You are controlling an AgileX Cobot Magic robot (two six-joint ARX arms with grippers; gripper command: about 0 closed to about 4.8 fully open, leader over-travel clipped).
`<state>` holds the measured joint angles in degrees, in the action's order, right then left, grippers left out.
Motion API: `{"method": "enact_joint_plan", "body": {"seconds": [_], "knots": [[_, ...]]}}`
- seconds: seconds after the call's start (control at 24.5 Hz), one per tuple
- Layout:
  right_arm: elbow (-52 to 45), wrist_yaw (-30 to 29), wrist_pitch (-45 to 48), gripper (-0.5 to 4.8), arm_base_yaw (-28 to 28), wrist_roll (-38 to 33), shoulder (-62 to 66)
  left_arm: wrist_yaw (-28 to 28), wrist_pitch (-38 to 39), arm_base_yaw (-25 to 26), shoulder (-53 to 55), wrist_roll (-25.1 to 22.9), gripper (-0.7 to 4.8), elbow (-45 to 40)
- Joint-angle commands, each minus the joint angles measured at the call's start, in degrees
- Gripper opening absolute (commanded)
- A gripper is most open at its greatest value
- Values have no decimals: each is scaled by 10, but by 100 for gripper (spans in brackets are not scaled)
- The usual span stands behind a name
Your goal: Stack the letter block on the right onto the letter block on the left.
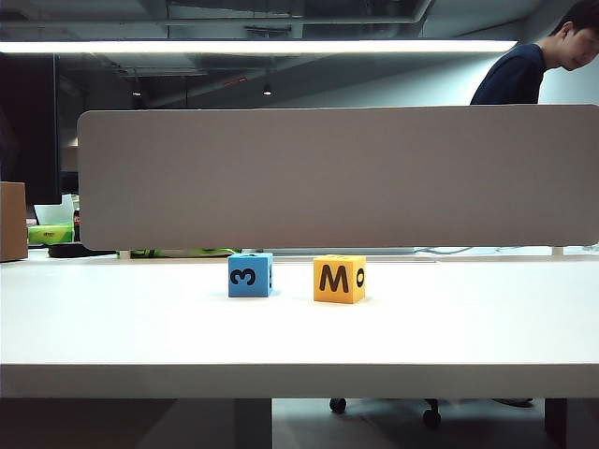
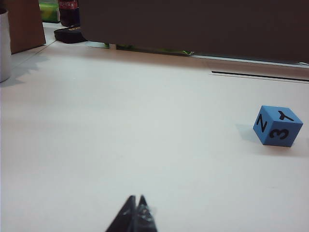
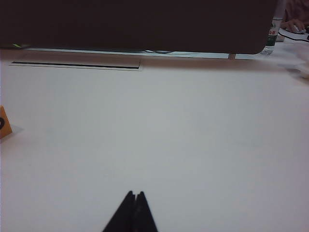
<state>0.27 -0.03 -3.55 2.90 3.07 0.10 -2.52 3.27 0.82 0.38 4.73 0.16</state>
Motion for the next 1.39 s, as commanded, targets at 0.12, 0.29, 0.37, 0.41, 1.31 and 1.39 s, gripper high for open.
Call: {"method": "enact_joint_plan", "body": {"seconds": [0.12,0.29,0.37,0.41,1.31,1.39], "knots": [[-2,0,7,-5,0,0,-1,-1,-5,-1,0,2,-5,3],[-2,0,7,-5,0,0,-1,-1,-5,-1,0,2,-5,3],[-2,0,7,-5,0,0,-1,-1,-5,-1,0,2,-5,3],[-2,0,7,-5,0,0,-1,-1,-5,-1,0,2,-5,3],[0,-1,15,-5,-1,-71,-1,-2,-8,-1,0,2,-5,8],[1,-1,30,-6,-1,-126,-1,-2,-9,-1,0,2,-5,13]]}}
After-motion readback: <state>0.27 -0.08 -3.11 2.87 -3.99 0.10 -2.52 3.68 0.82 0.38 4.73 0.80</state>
